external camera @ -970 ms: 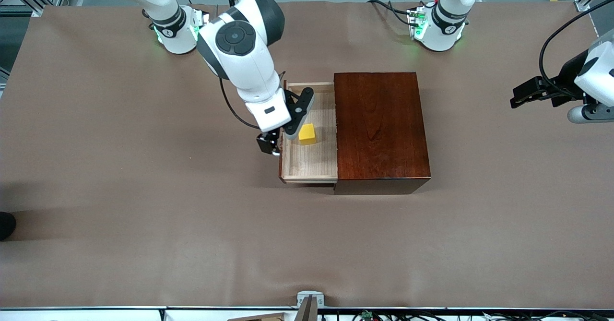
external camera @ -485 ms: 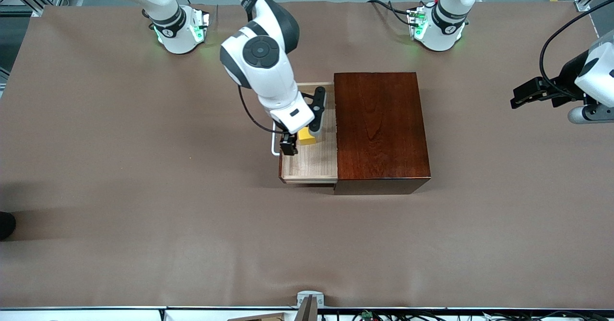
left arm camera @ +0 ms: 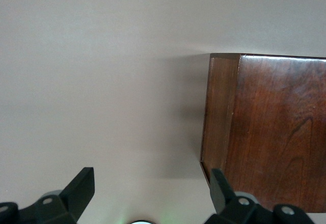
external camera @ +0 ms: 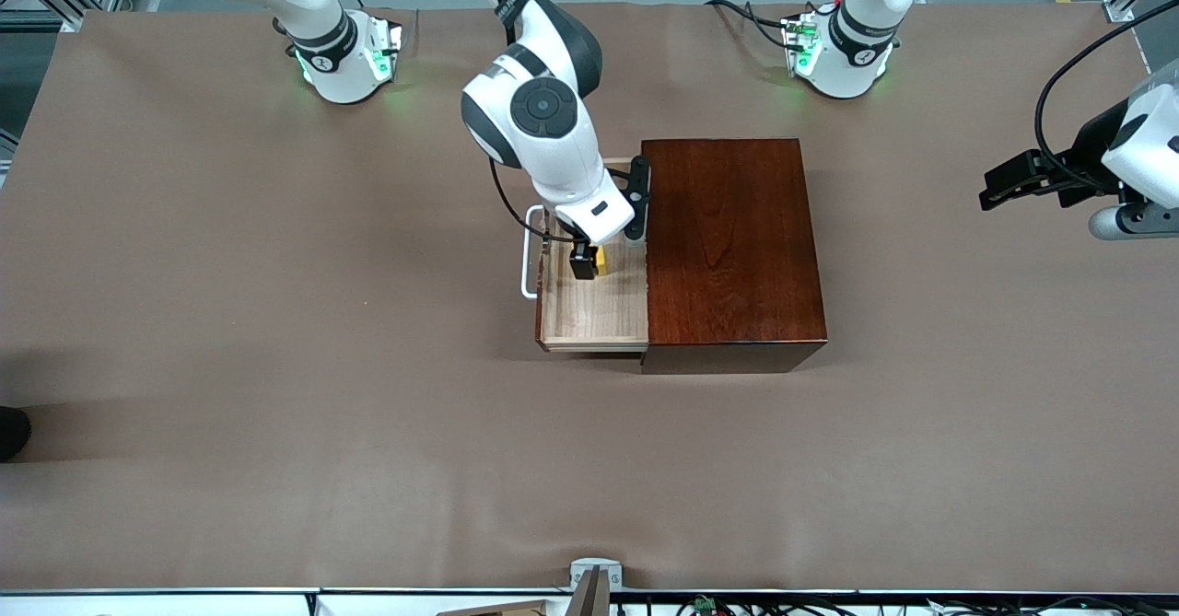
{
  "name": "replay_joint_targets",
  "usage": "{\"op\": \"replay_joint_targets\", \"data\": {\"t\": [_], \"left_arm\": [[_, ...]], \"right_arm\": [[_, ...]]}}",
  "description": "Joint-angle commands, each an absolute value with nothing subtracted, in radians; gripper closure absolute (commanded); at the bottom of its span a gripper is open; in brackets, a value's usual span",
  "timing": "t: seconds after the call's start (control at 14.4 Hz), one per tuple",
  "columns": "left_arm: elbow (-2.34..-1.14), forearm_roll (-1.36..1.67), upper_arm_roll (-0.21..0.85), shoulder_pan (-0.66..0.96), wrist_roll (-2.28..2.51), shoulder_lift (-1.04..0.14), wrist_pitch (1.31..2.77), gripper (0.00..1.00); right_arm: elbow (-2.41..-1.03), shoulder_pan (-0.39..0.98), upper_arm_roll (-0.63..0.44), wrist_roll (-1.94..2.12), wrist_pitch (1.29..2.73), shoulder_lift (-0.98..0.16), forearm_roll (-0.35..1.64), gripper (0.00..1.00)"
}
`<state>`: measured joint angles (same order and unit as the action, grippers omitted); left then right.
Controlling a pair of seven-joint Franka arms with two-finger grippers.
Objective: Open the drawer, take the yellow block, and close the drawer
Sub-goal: 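Lower the right gripper and grasp the yellow cube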
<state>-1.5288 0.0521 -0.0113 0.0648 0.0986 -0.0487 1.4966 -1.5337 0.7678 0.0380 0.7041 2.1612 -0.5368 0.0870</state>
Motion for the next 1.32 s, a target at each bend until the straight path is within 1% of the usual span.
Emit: {"op": "replay_joint_targets", "data": {"t": [0.0,0.55,0.62,0.69,1.04,1.25], "left_arm": [[-1.537,0.031,-0.008,0.061,0.087,-0.043,1.509,0.0],[-1.537,0.031,-0.008,0.061,0.087,-0.044,1.509,0.0],[-1.537,0.032,-0.008,0.061,0.087,-0.044,1.511,0.0],[-1.536,0.032,-0.008,0.061,0.087,-0.044,1.509,0.0],[-1.536,0.032,-0.008,0.061,0.089,-0.044,1.509,0.0],[-1.532,0.032,-0.008,0.06,0.09,-0.046,1.509,0.0]], "right_arm": [[-1.526,0.776,0.028,0.718,2.154,-0.563,0.117,0.0],[-1.526,0.772,0.026,0.727,2.16,-0.604,0.117,0.0],[-1.525,0.766,0.026,0.741,2.164,-0.617,0.114,0.66],[-1.525,0.775,0.025,0.742,2.164,-0.617,0.114,1.0],[-1.514,0.773,0.025,0.747,2.164,-0.598,0.11,1.0],[-1.516,0.773,0.025,0.741,2.155,-0.552,0.11,1.0]]}}
